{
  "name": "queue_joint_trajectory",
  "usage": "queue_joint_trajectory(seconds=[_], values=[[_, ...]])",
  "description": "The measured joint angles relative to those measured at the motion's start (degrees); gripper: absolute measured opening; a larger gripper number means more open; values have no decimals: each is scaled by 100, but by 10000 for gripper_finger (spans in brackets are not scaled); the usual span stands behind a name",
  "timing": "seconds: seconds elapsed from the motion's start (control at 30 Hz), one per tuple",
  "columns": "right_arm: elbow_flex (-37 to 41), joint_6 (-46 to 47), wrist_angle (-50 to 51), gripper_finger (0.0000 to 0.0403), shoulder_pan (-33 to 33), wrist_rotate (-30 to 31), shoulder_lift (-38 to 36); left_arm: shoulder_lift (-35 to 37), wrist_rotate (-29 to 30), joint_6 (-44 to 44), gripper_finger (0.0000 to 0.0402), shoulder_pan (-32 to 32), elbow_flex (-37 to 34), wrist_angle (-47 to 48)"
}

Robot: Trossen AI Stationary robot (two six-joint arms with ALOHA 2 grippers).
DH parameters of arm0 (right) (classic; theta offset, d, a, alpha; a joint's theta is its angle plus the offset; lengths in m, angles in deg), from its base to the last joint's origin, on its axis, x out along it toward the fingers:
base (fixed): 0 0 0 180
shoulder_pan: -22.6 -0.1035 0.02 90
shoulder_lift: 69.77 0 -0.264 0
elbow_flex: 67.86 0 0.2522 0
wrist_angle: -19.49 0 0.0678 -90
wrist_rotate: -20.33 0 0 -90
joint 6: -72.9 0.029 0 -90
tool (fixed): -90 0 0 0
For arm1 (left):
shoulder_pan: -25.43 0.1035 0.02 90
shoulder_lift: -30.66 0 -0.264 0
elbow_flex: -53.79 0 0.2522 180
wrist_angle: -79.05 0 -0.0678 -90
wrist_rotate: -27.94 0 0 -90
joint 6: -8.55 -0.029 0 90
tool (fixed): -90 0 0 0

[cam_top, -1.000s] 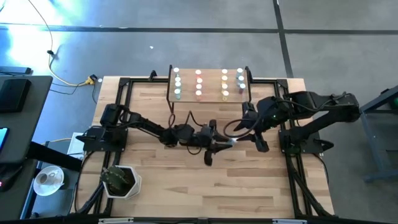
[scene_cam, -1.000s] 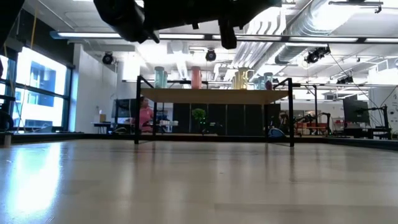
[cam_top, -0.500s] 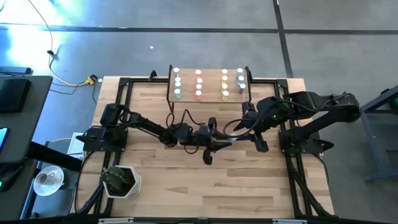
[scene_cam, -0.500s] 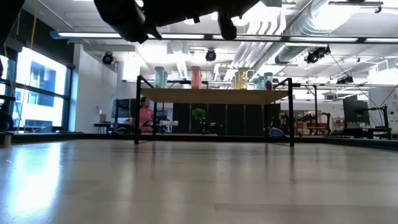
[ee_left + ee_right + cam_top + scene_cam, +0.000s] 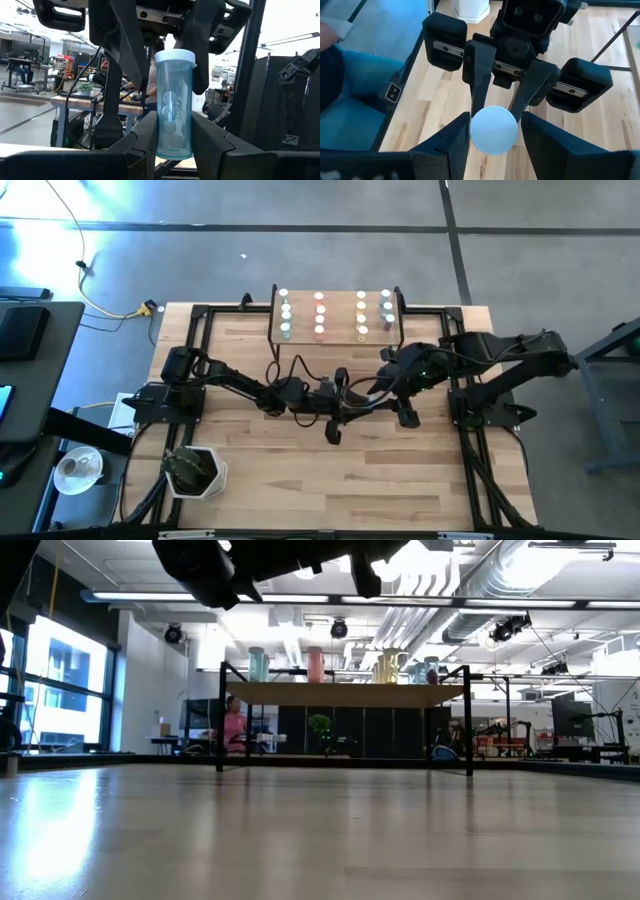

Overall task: Pick and place medicine bottles onto shelf by color
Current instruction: Align the blue pill bottle with the blue pill bottle

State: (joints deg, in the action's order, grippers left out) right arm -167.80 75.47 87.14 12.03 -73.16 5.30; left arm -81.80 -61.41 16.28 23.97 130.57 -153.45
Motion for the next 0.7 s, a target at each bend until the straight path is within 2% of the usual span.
queue_joint_trajectory(seconds=[0.17,0.5,0.7], values=[[0,0,-9,161,0,-5,-1,0,2,-46,85,0,0,0],[0,50,2,106,4,-116,-11,0,0,-46,85,90,0,9],[0,61,13,102,4,-111,-11,0,-22,-48,85,114,0,9]])
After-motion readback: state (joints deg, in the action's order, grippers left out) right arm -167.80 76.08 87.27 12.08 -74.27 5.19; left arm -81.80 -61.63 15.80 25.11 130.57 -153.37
